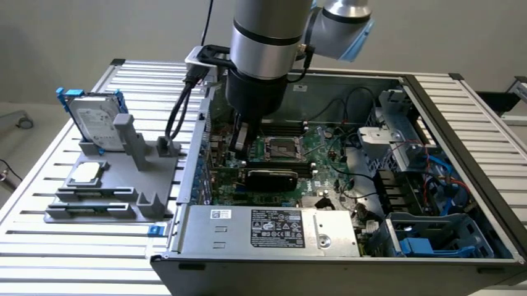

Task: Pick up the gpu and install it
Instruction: 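Press down on the gpu until it lock into place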

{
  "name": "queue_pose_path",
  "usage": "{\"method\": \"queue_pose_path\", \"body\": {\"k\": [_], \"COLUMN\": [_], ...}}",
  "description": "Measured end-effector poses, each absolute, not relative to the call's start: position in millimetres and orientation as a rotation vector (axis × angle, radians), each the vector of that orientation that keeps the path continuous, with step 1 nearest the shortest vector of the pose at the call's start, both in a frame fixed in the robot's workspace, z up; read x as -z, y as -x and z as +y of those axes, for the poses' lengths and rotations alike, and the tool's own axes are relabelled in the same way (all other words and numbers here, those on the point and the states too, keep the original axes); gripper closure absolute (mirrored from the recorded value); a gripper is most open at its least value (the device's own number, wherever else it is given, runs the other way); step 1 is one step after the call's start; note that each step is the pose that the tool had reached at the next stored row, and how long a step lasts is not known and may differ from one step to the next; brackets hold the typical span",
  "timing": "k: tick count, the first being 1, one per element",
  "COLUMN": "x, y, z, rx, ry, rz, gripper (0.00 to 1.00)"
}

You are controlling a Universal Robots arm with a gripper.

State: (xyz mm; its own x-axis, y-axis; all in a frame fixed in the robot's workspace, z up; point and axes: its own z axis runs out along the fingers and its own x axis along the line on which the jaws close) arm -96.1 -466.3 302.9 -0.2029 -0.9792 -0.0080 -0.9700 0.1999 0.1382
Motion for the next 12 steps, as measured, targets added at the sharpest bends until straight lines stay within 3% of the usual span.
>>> {"method": "queue_pose_path", "body": {"k": [12], "x": [-302.9], "y": [96.1], "z": [-466.2], "rx": [0.172], "ry": [-1.930], "rz": [-2.369], "gripper": [0.89]}}
